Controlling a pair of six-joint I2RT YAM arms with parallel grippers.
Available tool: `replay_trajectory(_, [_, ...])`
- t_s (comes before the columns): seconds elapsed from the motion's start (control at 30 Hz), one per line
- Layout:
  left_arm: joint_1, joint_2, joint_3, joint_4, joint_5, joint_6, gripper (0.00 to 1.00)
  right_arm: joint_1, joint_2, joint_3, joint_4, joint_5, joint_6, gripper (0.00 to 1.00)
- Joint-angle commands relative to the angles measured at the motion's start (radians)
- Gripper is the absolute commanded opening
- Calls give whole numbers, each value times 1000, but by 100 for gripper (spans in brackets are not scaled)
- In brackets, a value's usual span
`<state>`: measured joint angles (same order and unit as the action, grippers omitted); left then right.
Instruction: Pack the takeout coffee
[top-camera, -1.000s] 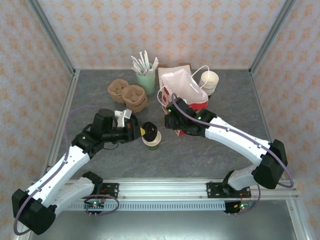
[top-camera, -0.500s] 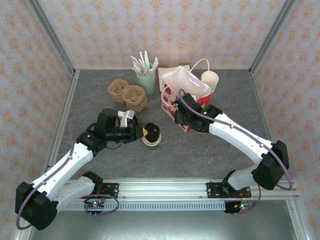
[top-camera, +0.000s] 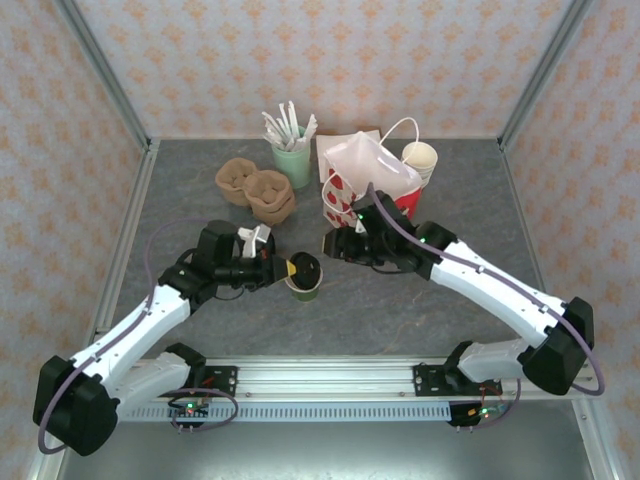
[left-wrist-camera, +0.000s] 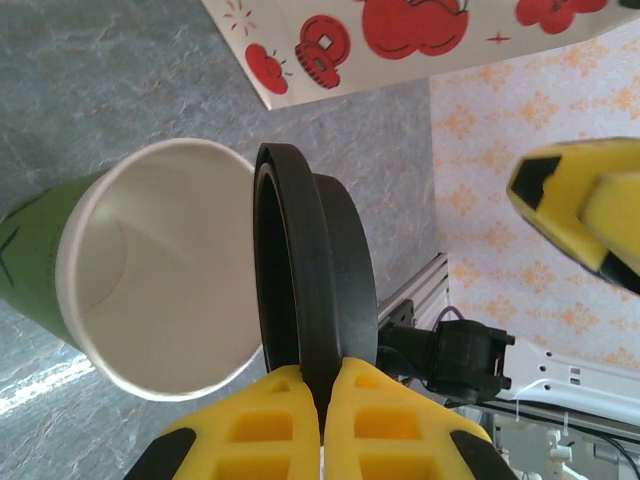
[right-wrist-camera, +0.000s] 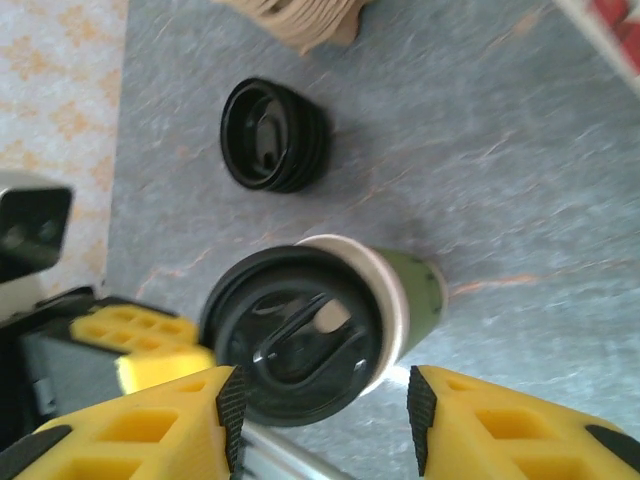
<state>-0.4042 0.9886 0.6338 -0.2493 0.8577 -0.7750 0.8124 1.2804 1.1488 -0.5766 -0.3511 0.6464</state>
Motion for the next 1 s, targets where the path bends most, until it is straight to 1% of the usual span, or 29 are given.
replay_trajectory(0.0, [15,-2,-7,33,39,-14,6,10,-7,-54,84,-38,87,50])
replay_trajectory(0.13, [29,-8,-12,21,41,-15,6,14,37,-65,138,-92,132,51])
replay_trajectory(0.23, [35,-7,-14,13,43,-15,6,16,72,-64,162,-102,146,52])
replay_trajectory(0.53, [50,4,-14,7,58,-17,8,16,137,-57,187,-85,156,58])
replay_trajectory(0.6, [50,4,-13,2,58,-18,12,16,146,-57,188,-80,153,58])
replay_trajectory(0.77, [50,17,-17,2,56,-15,16,16,158,-58,191,-72,150,58])
replay_trajectory(0.97, [50,23,-20,-10,45,-17,17,15,180,-56,187,-66,143,59])
